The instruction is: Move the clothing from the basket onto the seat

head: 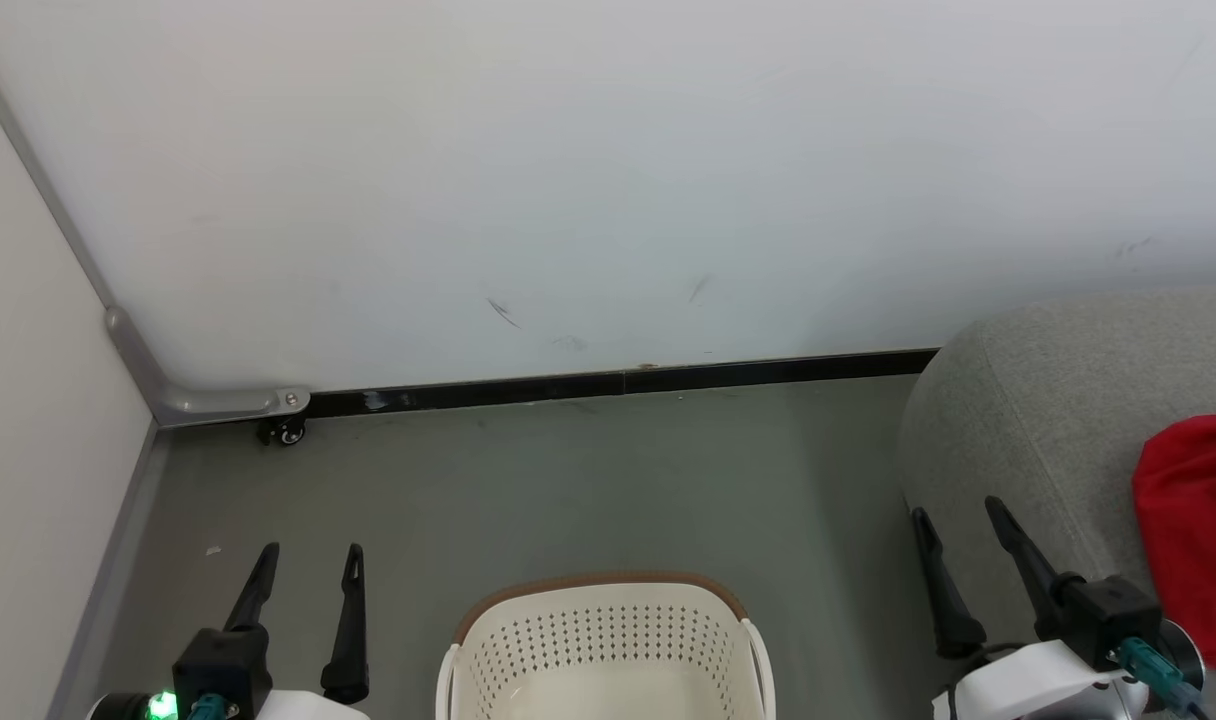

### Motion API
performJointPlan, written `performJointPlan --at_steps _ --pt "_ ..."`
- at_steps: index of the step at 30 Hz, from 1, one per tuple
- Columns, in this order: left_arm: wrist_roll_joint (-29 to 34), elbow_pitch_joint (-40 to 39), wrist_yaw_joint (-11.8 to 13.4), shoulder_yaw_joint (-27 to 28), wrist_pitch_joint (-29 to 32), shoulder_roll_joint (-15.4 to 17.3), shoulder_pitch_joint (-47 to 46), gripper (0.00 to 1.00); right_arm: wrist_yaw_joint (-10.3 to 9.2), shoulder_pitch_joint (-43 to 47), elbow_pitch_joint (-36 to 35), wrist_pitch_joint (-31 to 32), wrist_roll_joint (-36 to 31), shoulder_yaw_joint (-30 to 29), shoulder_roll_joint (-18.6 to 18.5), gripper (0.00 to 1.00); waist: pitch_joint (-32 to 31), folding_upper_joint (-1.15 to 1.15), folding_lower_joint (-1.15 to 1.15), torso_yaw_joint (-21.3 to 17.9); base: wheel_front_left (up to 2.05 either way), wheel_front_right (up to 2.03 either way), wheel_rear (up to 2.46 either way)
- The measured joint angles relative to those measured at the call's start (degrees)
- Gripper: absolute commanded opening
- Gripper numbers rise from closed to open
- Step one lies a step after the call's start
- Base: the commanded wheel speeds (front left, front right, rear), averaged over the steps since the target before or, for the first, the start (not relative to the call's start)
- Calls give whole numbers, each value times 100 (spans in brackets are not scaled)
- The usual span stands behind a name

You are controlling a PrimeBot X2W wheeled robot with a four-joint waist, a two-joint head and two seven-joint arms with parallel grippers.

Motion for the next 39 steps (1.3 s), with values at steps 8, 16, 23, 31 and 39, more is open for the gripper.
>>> performJointPlan --at_steps 8,16,23,31,39 --pt "46 15 2 -102 0 -132 13 100 0 152 -114 -2 -49 -75 13 100 5 0 0 -22 0 0 0" --pt "119 45 -1 -126 0 -176 13 100 0 253 -185 -2 90 -68 16 100 1 0 0 -57 0 0 0" --pt "158 58 -2 -120 0 -203 13 100 0 378 -234 -2 143 -38 25 100 -20 0 0 -97 0 0 0" --pt "207 108 -3 -103 0 -219 13 100 0 386 -334 -2 170 -2 27 100 -26 0 0 -130 0 0 0" --pt "211 198 -2 -80 0 -240 13 100 0 421 -402 -2 176 -5 29 100 -25 0 0 -133 0 0 0"
